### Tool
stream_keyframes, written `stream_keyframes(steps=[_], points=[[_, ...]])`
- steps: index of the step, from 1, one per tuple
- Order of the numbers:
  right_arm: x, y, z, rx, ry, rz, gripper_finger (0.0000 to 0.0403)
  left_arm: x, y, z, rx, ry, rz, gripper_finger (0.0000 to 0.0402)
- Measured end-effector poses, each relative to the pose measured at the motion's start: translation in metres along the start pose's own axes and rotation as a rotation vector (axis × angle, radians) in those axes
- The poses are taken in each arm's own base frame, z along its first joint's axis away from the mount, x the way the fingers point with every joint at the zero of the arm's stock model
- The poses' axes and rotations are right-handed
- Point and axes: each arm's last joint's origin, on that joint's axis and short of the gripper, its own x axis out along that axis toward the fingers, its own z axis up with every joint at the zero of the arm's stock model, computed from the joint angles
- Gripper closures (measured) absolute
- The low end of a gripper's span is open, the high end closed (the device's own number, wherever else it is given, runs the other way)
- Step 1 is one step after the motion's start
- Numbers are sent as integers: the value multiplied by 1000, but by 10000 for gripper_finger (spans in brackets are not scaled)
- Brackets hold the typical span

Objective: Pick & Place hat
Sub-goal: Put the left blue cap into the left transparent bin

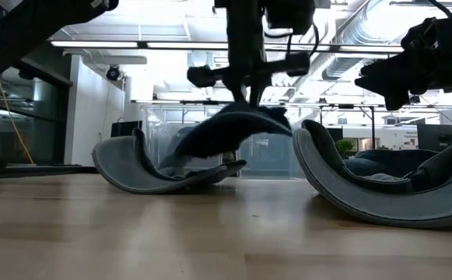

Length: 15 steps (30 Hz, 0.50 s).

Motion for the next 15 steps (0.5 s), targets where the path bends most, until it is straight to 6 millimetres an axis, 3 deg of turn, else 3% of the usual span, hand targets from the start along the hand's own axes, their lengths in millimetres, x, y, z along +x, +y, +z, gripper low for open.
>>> stream_keyframes(steps=[15], points=[[0, 0, 0, 0, -2, 0, 238, -55, 19, -20, -31, -39, -7, 401]])
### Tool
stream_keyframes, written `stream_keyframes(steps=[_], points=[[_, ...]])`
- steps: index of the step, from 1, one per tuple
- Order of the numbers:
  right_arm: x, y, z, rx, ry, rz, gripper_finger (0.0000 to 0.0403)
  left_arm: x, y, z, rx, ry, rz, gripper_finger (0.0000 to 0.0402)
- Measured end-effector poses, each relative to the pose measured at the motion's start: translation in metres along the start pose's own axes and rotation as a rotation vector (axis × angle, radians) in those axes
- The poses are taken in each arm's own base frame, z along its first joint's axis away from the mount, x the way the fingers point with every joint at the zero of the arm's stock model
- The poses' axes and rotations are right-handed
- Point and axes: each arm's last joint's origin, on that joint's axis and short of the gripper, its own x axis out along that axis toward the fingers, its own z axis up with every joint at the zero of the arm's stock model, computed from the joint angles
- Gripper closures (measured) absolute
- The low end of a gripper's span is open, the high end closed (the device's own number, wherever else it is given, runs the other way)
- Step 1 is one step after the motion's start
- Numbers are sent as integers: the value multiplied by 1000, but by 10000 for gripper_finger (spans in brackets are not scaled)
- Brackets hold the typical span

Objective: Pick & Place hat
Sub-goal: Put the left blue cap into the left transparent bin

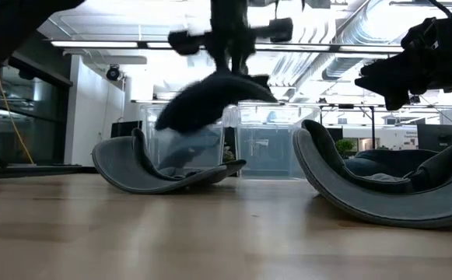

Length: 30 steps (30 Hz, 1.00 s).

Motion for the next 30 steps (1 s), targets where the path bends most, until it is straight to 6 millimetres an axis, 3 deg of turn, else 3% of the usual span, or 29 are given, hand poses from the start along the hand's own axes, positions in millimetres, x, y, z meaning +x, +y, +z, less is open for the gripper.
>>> stream_keyframes(steps=[12, 30], points=[[0, 0, 0, 0, 0, 0, 238, -39, 17, -4, -62, -84, -25, 402], [0, 0, 0, 0, 1, 0, 238, -65, 33, 15, -83, -157, -67, 402]])
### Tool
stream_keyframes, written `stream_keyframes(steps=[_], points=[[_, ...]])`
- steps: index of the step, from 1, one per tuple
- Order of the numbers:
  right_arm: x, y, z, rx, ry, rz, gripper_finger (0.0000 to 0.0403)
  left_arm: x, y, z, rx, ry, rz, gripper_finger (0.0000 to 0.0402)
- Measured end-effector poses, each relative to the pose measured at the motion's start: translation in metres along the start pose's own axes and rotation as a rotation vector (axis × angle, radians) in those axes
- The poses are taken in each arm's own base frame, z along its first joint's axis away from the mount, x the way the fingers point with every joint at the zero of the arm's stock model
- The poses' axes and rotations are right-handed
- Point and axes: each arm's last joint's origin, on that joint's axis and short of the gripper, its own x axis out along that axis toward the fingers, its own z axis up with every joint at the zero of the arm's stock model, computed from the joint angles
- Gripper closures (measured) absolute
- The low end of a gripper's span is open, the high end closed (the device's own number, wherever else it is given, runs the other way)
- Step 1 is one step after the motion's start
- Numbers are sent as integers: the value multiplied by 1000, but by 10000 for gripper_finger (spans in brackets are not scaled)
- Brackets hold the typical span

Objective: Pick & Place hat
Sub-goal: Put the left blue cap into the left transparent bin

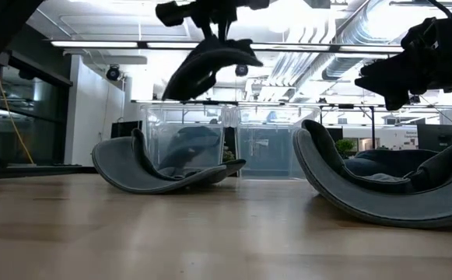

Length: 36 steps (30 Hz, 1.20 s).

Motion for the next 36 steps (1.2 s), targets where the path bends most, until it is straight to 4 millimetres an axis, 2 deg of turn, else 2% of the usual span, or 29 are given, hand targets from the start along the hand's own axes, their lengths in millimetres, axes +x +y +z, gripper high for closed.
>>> stream_keyframes(steps=[9, 20, 31, 36], points=[[0, 0, 0, 0, 0, 0, 238, -10, 13, 37, -6, -32, -16, 402], [0, 0, 0, 0, 0, 1, 238, -27, 48, 103, 51, -102, -19, 402], [0, 0, 0, 0, 0, 0, 238, -22, 89, 170, 140, -149, 60, 402], [0, 0, 0, 0, 0, 0, 238, -22, 90, 185, 157, -213, 4, 402]])
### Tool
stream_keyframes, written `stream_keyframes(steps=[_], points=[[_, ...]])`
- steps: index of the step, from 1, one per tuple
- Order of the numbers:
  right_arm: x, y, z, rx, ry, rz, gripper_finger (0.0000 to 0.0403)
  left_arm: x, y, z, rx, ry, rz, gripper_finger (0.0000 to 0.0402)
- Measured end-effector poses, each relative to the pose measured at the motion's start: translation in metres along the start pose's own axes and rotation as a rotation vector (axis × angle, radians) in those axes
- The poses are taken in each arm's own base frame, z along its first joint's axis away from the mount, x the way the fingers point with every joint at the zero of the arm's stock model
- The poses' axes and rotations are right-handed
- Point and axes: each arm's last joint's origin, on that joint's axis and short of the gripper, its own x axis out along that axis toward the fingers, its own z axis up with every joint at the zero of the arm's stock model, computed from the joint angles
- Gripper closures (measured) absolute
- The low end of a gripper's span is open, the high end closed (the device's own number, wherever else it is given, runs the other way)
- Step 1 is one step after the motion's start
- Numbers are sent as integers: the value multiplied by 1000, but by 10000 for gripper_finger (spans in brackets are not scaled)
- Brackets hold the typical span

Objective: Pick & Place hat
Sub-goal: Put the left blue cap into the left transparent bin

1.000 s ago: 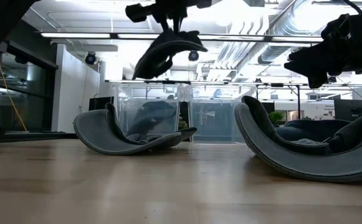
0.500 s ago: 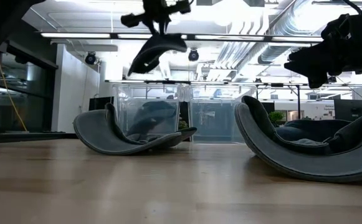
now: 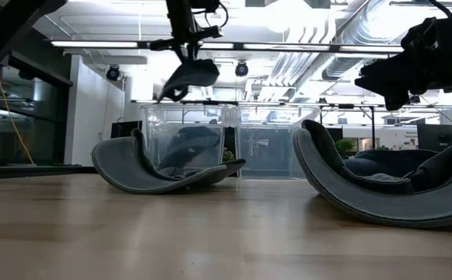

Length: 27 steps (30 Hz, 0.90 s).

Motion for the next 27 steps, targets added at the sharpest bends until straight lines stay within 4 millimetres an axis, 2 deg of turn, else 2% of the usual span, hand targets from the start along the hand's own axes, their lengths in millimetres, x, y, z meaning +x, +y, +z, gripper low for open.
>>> stream_keyframes(steps=[8, 18, 25, 27], points=[[0, 0, 0, 0, 0, 0, 238, 3, -1, 6, -25, -30, -24, 402], [0, 0, 0, 0, 0, 0, 238, 41, -12, 2, -9, 54, 45, 402], [0, 0, 0, 0, 0, 0, 238, 49, -15, 0, -25, 69, 69, 402], [0, 0, 0, 0, 0, 0, 238, 57, -20, -2, -37, 64, 92, 402]])
